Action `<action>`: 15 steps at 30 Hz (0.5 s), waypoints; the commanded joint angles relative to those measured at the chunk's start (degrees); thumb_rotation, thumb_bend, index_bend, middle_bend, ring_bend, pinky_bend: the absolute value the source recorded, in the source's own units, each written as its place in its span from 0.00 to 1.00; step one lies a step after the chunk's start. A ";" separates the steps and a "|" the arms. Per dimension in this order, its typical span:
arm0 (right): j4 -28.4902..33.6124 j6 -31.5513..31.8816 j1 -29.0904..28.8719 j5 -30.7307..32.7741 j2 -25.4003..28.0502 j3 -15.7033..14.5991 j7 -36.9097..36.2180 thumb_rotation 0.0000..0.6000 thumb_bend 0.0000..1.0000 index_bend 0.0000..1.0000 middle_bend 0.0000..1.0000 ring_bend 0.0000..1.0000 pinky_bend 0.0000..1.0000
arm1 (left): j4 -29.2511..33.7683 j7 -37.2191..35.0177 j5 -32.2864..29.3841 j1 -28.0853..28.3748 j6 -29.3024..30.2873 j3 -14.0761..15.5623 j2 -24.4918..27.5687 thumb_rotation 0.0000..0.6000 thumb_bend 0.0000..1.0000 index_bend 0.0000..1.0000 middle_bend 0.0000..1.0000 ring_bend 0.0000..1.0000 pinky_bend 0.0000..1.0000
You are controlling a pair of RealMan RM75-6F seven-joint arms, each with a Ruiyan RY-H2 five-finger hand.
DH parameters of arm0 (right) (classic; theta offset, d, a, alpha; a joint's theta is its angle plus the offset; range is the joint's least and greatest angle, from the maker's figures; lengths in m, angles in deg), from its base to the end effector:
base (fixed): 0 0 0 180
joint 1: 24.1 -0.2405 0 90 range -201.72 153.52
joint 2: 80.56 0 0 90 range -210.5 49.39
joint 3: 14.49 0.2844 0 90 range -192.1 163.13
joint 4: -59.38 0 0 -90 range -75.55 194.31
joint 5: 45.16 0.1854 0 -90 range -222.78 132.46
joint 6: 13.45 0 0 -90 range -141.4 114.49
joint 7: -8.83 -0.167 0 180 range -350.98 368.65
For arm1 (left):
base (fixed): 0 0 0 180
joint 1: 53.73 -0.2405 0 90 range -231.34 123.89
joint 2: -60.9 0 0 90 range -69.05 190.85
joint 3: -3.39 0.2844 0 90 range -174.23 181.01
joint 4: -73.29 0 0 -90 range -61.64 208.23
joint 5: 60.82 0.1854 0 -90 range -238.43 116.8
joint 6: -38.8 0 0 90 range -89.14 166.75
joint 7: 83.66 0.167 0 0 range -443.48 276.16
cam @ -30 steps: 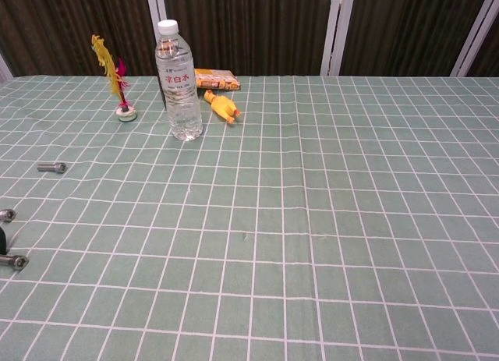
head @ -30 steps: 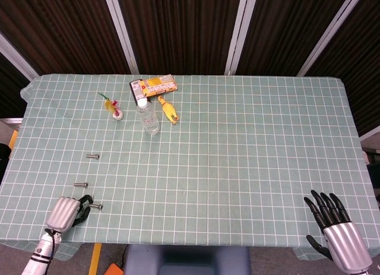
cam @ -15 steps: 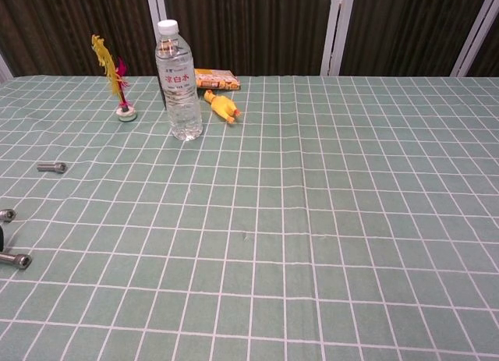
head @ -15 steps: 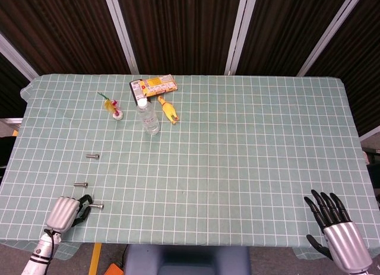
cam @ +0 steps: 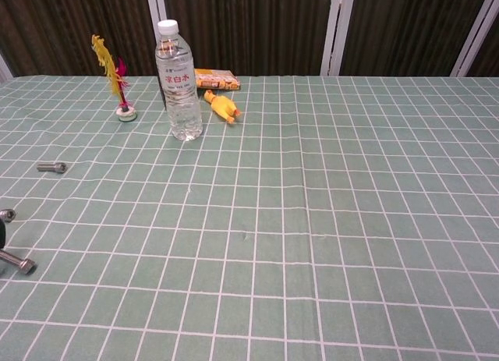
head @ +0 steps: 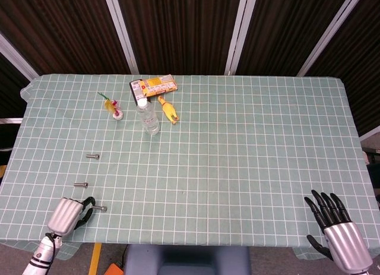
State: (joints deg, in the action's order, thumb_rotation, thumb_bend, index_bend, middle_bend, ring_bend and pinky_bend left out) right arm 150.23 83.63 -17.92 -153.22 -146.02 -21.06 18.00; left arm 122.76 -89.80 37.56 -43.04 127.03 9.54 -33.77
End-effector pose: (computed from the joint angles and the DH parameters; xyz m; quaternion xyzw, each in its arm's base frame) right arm -0.2981 -0.1063 0.1716 0.6760 -0.3129 0.3864 0.5439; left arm -0.3403 0.2138 0.0319 -0.7226 -0.2924 -0.3950 0.4861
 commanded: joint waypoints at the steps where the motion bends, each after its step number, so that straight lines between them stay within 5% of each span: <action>1: 0.05 0.05 0.05 0.03 0.02 0.00 -0.02 1.00 0.28 0.00 0.00 0.00 0.00 | 3.56 7.63 1.40 -0.04 1.40 0.17 0.67 1.00 0.46 0.53 1.00 1.00 1.00; 15: 0.23 -0.10 0.08 0.14 0.24 -0.04 -0.09 1.00 0.28 0.00 0.00 0.00 0.00 | 9.72 17.34 2.47 0.33 -0.08 0.47 2.01 1.00 0.46 0.45 1.00 1.00 1.00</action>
State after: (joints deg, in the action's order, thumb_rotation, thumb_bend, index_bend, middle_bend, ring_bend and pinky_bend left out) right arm 150.46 83.53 -17.84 -153.08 -145.77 -21.10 17.91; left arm 132.42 -72.51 40.04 -42.74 126.99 10.04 -31.79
